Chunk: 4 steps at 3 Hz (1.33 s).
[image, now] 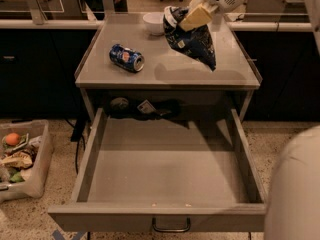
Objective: Place blue chip bag into top drawer
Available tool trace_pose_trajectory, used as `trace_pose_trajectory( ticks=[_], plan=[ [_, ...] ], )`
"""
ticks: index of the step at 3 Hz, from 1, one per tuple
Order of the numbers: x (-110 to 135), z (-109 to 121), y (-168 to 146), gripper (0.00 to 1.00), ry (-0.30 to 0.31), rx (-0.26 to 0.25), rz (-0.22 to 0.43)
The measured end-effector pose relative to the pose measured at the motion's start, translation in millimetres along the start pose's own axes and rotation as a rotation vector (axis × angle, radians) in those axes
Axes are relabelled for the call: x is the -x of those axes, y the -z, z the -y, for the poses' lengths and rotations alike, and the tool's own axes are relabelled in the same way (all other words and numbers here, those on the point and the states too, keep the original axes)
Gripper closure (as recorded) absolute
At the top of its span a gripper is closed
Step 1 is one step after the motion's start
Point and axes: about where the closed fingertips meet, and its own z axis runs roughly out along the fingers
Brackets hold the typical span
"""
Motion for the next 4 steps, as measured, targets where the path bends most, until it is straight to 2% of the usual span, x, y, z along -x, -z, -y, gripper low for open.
trace_pose_trajectory(
  ticks=[1,2,3,4],
  plan=[
    [-5.5,-37.4,6.1,1.00,0.016,0.041,0.033],
    [-15.2,-45.7,-6.8,1.00,0.002,0.072,0.017],
    [-14.8,-45.3,-6.5,1.00,0.003,0.071,0.018],
    [-11.5,-47.2,-20.6,1.00,0.023,0.100,0.015]
  ],
)
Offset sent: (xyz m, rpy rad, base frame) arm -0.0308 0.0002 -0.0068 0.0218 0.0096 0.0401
